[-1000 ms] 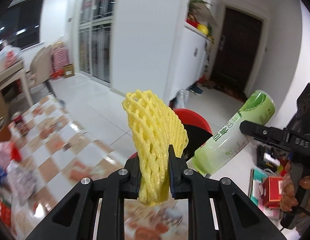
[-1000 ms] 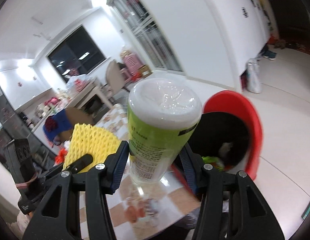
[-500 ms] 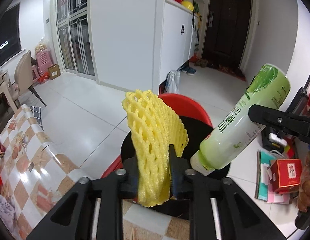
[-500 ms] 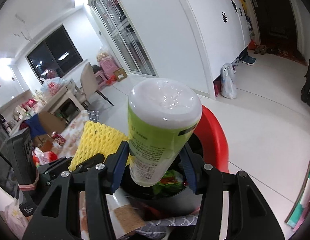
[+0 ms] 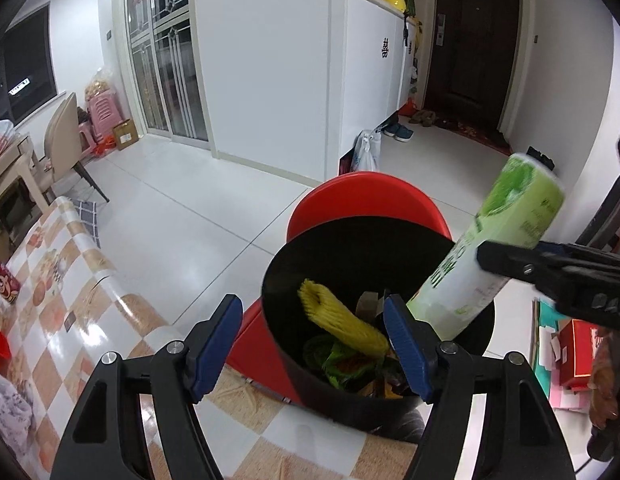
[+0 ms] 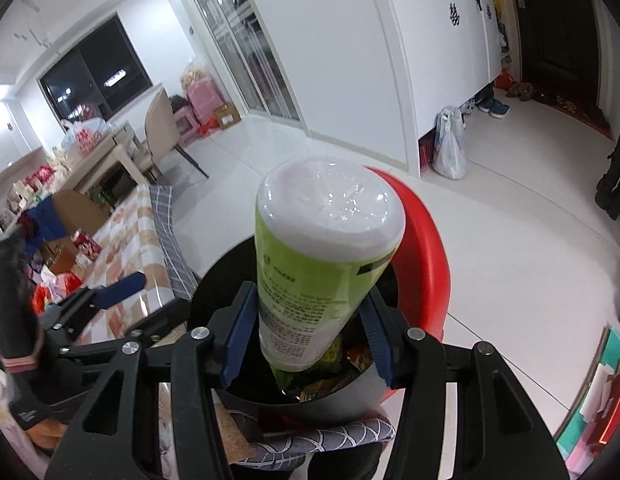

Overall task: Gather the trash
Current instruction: 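Open both grippers to drop the foam net and bottle in, then move both grippers back over the cluttered table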

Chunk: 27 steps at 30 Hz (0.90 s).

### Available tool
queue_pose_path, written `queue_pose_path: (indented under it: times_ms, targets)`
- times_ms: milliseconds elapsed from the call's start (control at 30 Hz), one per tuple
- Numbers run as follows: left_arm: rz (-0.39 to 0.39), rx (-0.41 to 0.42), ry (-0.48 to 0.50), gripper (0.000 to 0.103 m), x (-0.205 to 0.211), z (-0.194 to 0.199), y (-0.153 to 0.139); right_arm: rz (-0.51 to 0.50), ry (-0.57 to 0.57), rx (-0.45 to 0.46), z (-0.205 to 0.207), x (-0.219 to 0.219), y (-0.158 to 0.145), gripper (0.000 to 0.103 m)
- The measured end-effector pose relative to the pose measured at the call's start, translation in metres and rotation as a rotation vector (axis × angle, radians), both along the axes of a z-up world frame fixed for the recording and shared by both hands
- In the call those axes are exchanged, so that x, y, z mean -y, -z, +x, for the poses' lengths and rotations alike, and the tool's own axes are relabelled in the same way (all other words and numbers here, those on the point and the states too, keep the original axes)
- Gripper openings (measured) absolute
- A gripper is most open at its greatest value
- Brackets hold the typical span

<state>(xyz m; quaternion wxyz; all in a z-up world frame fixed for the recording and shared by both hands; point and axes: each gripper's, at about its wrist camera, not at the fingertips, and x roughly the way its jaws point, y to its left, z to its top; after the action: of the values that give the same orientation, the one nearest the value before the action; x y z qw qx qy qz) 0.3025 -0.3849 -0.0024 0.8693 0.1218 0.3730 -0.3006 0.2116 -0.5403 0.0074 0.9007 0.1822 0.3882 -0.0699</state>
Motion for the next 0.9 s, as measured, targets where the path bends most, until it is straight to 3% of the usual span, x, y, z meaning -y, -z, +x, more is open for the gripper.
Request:
queue_pose_path:
  times_ms: [167, 300, 533, 733, 800, 900]
  targets:
    - [-0.019, -0.007, -0.028, 0.103, -0.020, -0.008, -0.006, -0.052, -0.073, -0.083, 0.020, -0.015, 0.009, 0.055]
    - [-0.025, 0.002, -0.043, 0.103, -0.038, -0.015, -0.011, -0.079, -0.098, -0.053, 0.021, -0.024, 0.001, 0.066]
    - [-0.054, 0.031, -0.086, 0.103, -0.080, -0.035, -0.025, -0.072, -0.109, -0.007, 0.006, -0.035, -0.022, 0.070]
    - [-0.048, 0.072, -0.141, 0.103, -0.121, -0.059, -0.036, -0.024, -0.147, 0.024, -0.009, -0.064, -0.037, 0.087]
    - [-0.049, 0.073, -0.167, 0.103, -0.142, -0.066, -0.037, -0.019, -0.165, 0.021, -0.010, -0.075, -0.039, 0.100]
    - [-0.049, 0.080, -0.215, 0.103, -0.171, -0.074, -0.034, -0.017, -0.177, 0.017, -0.013, -0.097, -0.040, 0.103]
